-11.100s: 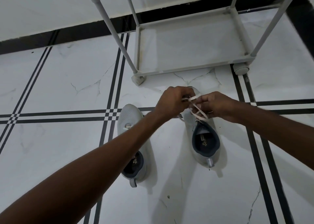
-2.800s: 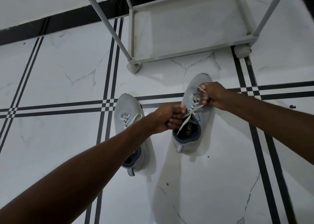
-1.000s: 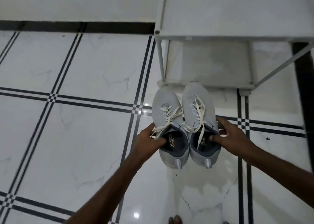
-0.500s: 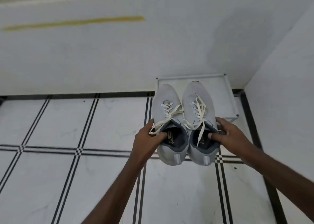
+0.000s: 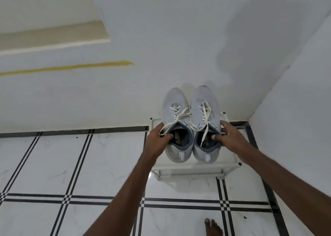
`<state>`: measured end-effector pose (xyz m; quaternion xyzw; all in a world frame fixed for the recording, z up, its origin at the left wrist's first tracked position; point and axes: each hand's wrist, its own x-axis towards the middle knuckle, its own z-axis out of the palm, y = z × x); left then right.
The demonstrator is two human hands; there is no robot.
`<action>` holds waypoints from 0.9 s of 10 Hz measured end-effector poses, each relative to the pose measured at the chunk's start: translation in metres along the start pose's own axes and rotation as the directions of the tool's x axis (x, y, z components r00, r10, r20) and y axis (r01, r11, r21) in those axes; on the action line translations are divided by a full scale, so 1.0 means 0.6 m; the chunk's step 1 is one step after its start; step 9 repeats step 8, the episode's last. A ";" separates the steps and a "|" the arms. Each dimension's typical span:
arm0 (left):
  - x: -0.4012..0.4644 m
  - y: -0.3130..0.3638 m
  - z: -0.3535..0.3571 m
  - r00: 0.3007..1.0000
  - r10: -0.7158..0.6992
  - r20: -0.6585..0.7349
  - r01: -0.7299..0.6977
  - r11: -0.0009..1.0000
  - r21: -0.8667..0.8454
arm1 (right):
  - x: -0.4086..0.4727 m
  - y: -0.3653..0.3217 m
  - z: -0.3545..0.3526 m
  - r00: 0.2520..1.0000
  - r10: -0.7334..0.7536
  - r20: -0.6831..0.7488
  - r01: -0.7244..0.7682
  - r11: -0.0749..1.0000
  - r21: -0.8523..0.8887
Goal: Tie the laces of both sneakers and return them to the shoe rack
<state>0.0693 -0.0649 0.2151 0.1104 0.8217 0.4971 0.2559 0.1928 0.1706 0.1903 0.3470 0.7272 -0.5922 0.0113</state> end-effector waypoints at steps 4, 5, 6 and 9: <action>0.239 -0.220 0.158 0.981 -0.188 0.038 0.186 0.982 0.043 | 0.283 0.213 0.046 0.987 0.135 0.091 -0.129 0.989 -0.072; 0.248 -0.265 0.175 0.972 -0.227 0.061 0.224 0.973 0.056 | 0.302 0.258 0.060 0.979 0.178 0.099 -0.169 0.981 -0.094; 0.253 -0.297 0.185 0.965 -0.247 0.092 0.241 0.968 0.066 | 0.308 0.289 0.070 0.972 0.205 0.119 -0.191 0.974 -0.119; 0.250 -0.303 0.185 0.955 -0.273 0.114 0.268 0.962 0.060 | 0.307 0.307 0.082 0.975 0.199 0.102 -0.186 0.974 -0.127</action>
